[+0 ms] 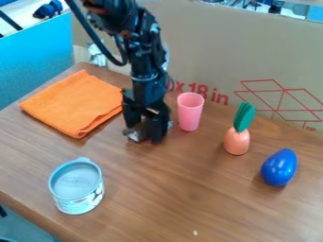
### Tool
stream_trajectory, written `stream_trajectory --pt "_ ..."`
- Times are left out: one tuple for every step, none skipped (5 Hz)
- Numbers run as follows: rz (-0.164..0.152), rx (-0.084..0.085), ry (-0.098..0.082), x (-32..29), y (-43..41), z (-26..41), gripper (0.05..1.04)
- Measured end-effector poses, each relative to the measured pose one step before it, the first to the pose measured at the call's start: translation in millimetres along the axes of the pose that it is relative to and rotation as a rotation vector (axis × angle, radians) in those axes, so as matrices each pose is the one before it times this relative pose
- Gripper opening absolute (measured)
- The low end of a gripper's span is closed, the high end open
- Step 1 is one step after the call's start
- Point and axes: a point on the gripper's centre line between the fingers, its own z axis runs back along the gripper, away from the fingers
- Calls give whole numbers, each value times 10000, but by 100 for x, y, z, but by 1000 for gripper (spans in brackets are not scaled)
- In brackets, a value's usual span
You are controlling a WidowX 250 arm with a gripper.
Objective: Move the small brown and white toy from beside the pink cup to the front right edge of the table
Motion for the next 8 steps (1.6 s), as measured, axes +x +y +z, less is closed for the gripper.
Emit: stream_trajectory --pt "365 -306 -154 326 684 -97 684" --pt "-7 -94 -511 -207 -830 1430 469" --pt "-645 467 -1025 -778 -3531 4617 359" --pt "-971 -86 -594 -1474 -3853 2318 324" --pt "-902 -724 164 -1431 -4759 -1078 323" --pt "-1005 -125 958 -2333 -3823 -2666 323" --pt "-816 -152 654 -734 -2253 -1848 323" --pt "-1140 -611 349 20 -2581 -1411 323"
